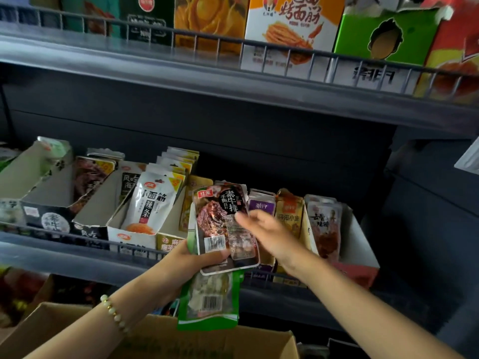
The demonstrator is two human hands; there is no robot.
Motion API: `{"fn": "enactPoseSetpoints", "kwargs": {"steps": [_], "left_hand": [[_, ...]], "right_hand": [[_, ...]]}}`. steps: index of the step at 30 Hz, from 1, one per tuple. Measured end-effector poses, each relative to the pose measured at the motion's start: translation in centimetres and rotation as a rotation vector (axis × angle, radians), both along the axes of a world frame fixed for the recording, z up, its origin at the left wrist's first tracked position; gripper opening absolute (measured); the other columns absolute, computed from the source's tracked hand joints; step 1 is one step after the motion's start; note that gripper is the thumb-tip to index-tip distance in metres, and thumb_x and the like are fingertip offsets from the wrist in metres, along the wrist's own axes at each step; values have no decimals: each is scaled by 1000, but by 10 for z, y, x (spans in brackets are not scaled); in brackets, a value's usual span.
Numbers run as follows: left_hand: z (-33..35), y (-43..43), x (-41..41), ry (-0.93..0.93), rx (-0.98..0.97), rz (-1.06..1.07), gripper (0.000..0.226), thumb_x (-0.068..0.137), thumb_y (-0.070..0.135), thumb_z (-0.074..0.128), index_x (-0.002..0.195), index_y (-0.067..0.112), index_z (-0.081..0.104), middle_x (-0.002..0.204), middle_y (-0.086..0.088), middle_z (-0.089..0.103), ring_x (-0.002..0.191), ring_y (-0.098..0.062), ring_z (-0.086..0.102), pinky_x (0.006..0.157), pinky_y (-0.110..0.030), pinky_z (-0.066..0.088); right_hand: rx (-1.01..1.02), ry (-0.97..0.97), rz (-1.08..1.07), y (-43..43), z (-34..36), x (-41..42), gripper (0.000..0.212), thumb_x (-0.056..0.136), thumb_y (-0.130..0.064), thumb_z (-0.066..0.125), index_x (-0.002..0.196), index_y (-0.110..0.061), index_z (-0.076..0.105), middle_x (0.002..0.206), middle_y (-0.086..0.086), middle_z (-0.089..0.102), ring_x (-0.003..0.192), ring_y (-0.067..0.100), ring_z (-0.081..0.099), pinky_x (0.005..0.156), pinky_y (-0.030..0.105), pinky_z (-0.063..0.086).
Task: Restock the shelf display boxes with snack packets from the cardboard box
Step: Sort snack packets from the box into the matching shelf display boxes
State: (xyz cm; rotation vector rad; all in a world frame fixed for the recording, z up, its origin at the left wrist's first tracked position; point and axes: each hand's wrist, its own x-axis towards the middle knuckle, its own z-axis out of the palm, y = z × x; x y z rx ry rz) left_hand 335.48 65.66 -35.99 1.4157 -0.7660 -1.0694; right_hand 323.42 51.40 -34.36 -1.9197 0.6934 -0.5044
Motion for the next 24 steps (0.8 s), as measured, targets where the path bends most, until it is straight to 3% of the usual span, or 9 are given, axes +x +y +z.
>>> {"fn": "enactPoseSetpoints", "kwargs": {"steps": [2, 6, 9, 11, 12, 16, 19, 22, 24], "left_hand": [[0, 10, 3, -26, -2, 6, 26, 82, 14, 68, 107, 9, 62, 90, -10, 75, 79, -25, 73, 70, -35, 55], [2, 39, 14, -34, -6, 17, 27, 82, 22, 69, 106, 13, 61, 89, -8, 76, 77, -23, 74, 67, -33, 57], [-1, 62, 28, 65, -4, 134, 21, 89, 27, 63, 104, 13, 62, 83, -11, 76, 70, -24, 73, 68, -37, 58], [-5, 77, 45, 64, -32, 261, 16, 95, 24, 56, 101, 11, 63, 77, -9, 75, 65, -21, 72, 62, -34, 58], [-8, 83, 54, 47, -49, 324, 17, 96, 23, 54, 102, 10, 63, 78, -9, 75, 68, -21, 72, 63, -34, 58], [-17, 104, 79, -32, -113, 458, 20, 99, 25, 46, 110, 14, 59, 91, -6, 74, 84, -23, 71, 75, -40, 55], [-14, 111, 79, -25, -189, 385, 23, 98, 32, 44, 112, 20, 57, 99, -7, 73, 87, -22, 72, 72, -35, 57], [-7, 123, 84, -29, -283, 343, 32, 87, 42, 53, 114, 26, 61, 101, 2, 74, 95, -15, 71, 76, -29, 57], [-8, 134, 96, -13, -288, 373, 39, 80, 41, 61, 115, 24, 62, 103, 3, 74, 97, -16, 71, 85, -37, 56]], "right_hand": [[97, -56, -15, 15, -10, 8, 82, 65, -62, 70, 133, -24, 44, 131, -9, 52, 120, 13, 52, 103, 29, 39], [150, -159, -17, 33, -18, 23, 43, 77, -28, 77, 113, -17, 57, 108, -6, 68, 97, 6, 64, 82, 21, 52], [211, -217, -33, 40, -19, 33, 73, 67, -36, 81, 130, -16, 51, 124, 1, 64, 113, 17, 61, 97, 36, 50], [225, -253, -63, 48, -13, 36, 93, 65, -44, 77, 145, -22, 36, 139, 0, 53, 117, 19, 57, 100, 36, 44], [193, -239, -74, 52, -11, 39, 92, 68, -45, 75, 146, -25, 33, 141, -2, 49, 118, 19, 55, 101, 35, 42], [-112, -131, -16, 89, -8, 62, 52, 89, -31, 65, 136, -25, 46, 126, -10, 58, 119, 14, 55, 99, 33, 46], [-252, -74, 110, 125, -9, 92, 31, 93, -35, 58, 123, -34, 52, 113, -19, 60, 103, 4, 59, 91, 33, 53], [-86, -78, 253, 157, -1, 115, 25, 96, -44, 45, 119, -40, 53, 108, -35, 46, 100, -10, 51, 94, 32, 52], [56, -74, 282, 162, 2, 125, 36, 99, -47, 35, 122, -31, 59, 112, -28, 47, 103, -7, 50, 84, 31, 56]]}}
